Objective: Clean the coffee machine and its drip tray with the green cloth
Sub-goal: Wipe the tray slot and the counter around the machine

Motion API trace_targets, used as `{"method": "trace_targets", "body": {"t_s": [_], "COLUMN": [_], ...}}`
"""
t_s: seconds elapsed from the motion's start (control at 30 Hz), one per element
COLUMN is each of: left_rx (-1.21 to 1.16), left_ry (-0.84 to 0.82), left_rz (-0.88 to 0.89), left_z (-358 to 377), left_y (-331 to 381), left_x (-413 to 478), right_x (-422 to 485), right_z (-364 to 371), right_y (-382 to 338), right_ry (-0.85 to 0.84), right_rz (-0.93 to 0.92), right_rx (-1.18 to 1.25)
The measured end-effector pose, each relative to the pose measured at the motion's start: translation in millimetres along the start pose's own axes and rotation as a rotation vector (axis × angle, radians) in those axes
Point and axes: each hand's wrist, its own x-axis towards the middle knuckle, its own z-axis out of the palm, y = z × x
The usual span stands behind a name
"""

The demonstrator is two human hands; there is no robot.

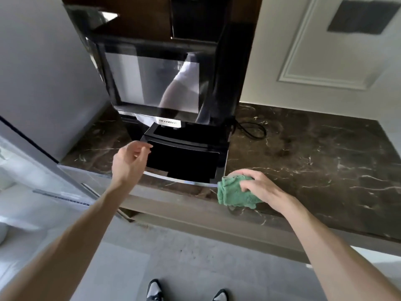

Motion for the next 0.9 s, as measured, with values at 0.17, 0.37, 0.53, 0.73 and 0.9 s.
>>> {"method": "trace_targets", "body": {"t_s": [0.17,0.37,0.53,0.73,0.9], "left_rx": [0.148,0.051,-0.020,-0.020,-0.022], "left_ry": [-0.193,-0.439,-0.512,-0.587,-0.624], "left_rz": [-0.302,-0.307,-0.267,-0.147,-0.021], "left_z": [-16,-25,-36,-41,-43], "left_y": [-48,-59,-73,-78,-92], "left_x": [44,58,77,80,79], "right_x": [-10,-7,-14,-25,-23], "right_z": [25,71,104,118,123], "right_y": [-27,-49,-64,-76,-70], "right_ry": [0.017,0.161,0.368,0.497,0.538], "right_rz": [0.137,0.197,0.250,0.310,0.316], "right_rx": [0.103,0.127,0.223,0.366,0.545]}}
